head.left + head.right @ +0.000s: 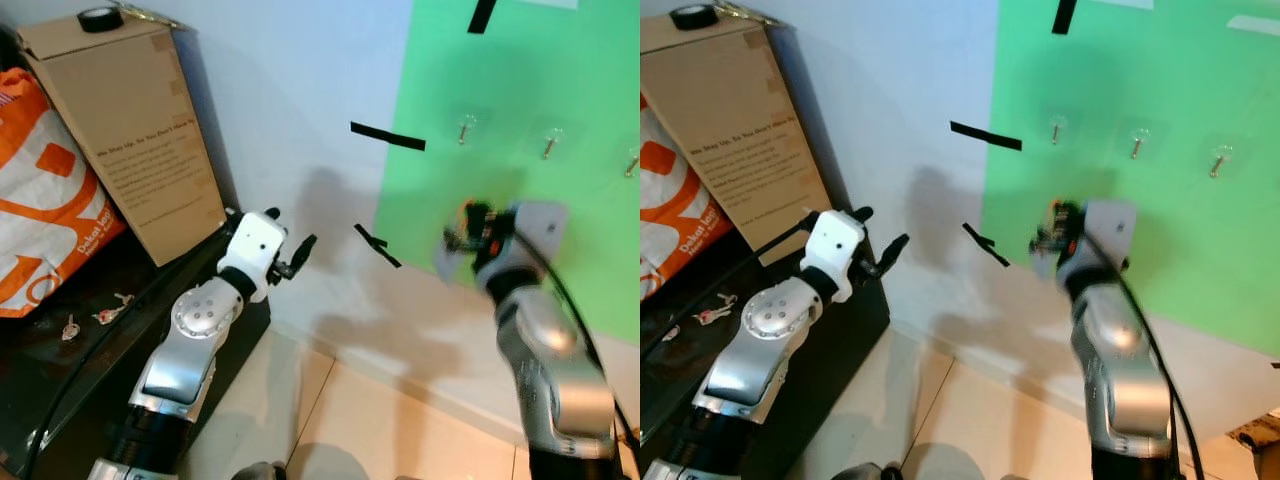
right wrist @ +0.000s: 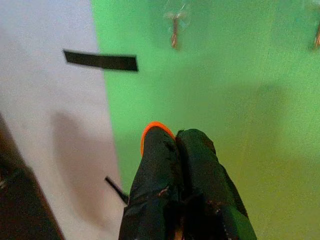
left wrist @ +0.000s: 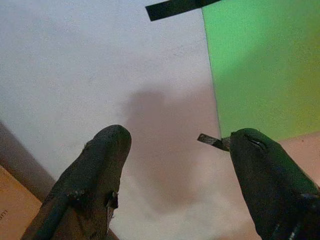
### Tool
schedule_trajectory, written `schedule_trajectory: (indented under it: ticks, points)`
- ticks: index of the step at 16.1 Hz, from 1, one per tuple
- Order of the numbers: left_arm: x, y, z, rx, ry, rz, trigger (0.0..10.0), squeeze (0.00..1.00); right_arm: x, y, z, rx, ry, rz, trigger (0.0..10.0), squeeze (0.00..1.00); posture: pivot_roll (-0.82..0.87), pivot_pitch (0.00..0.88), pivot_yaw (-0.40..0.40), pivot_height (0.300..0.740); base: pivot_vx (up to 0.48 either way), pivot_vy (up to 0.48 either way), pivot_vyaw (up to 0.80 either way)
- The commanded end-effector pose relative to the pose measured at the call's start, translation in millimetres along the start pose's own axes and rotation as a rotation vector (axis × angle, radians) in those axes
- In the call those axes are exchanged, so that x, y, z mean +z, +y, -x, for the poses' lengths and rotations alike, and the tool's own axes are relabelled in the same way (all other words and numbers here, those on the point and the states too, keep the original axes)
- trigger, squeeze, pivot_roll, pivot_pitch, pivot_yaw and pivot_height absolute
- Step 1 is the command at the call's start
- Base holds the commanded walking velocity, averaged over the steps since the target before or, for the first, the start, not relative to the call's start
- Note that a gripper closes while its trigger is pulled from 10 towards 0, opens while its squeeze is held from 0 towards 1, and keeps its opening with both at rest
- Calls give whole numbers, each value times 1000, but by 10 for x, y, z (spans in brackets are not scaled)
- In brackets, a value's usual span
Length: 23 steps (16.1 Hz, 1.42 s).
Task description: Hang keys on a hook
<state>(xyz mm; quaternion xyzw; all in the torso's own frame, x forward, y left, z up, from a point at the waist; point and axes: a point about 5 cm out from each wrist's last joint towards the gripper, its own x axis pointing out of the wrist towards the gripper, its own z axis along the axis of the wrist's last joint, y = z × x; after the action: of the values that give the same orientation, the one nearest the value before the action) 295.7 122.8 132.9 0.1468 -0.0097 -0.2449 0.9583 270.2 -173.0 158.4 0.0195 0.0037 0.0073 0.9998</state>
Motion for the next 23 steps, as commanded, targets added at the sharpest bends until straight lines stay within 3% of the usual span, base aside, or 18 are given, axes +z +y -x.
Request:
schedule_trajectory:
  ticks: [1, 5, 15, 17, 23]
  points:
    - [7, 8, 15, 7, 3, 2, 10000, 0, 70, 2, 60, -3, -41, -11, 10000, 0, -142, 0, 67, 740, 262, 0, 0]
    - [-12, 30, 20, 24, 11, 2, 10000, 0, 24, -3, 127, -18, -28, -27, 10000, 0, -142, 0, 66, 740, 316, 0, 0]
    - [-15, 27, 28, 18, 14, -3, 10000, 0, 82, 93, 85, 67, -51, -20, 10000, 0, -134, 0, 57, 740, 334, 0, -59]
    - [-9, 22, 24, 17, 11, -3, 10000, 0, 114, 146, 75, 113, -60, 16, 10000, 0, -132, 0, 55, 740, 332, 0, 400]
    - [5, 5, 31, 5, 8, -10, 10000, 0, 131, 88, 67, 94, -71, -40, 10000, 0, -129, 0, 48, 740, 248, 0, 133]
